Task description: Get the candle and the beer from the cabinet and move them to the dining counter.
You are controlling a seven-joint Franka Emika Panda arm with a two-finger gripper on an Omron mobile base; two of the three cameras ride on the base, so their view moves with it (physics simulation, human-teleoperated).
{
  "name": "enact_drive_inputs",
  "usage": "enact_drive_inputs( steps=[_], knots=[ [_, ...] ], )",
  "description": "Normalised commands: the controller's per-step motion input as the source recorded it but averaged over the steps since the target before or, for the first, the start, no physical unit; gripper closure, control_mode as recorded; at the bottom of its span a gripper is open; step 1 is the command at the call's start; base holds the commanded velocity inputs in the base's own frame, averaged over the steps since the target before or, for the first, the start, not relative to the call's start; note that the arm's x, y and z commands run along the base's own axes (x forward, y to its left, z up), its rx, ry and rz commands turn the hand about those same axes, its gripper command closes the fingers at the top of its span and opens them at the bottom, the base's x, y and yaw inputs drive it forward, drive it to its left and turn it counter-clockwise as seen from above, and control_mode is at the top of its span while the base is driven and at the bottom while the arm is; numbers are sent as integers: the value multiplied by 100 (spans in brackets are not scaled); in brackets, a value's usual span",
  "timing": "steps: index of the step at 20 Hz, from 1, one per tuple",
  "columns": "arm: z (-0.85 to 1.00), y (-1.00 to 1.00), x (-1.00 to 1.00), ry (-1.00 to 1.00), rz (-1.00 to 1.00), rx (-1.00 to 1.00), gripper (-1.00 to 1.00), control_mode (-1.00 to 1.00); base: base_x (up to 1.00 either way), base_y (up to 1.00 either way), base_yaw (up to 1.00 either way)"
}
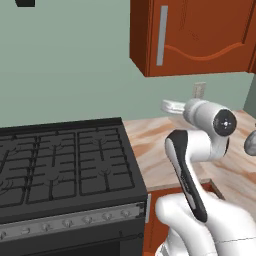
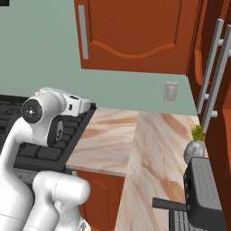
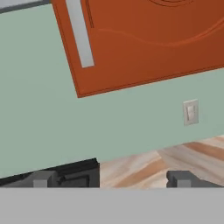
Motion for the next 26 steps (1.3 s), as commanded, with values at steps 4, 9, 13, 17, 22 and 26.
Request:
enact_drive_inputs(
  steps=[4, 9, 13, 17, 22, 26],
  knots=[
    [54, 0, -1, -2, -8, -2, -100, -100, 0, 0, 0],
    [52, 0, 0, 0, -6, -3, -100, -100, 0, 0, 0],
    [47, 0, 0, 7, -2, -3, -100, -100, 0, 0, 0],
    [37, 0, 5, 12, 1, 0, -100, -100, 0, 0, 0],
    [30, 0, 10, 15, 6, 0, -100, -100, 0, 0, 0],
    [28, 1, 5, 18, 4, 0, -100, -100, 0, 0, 0]
  ],
)
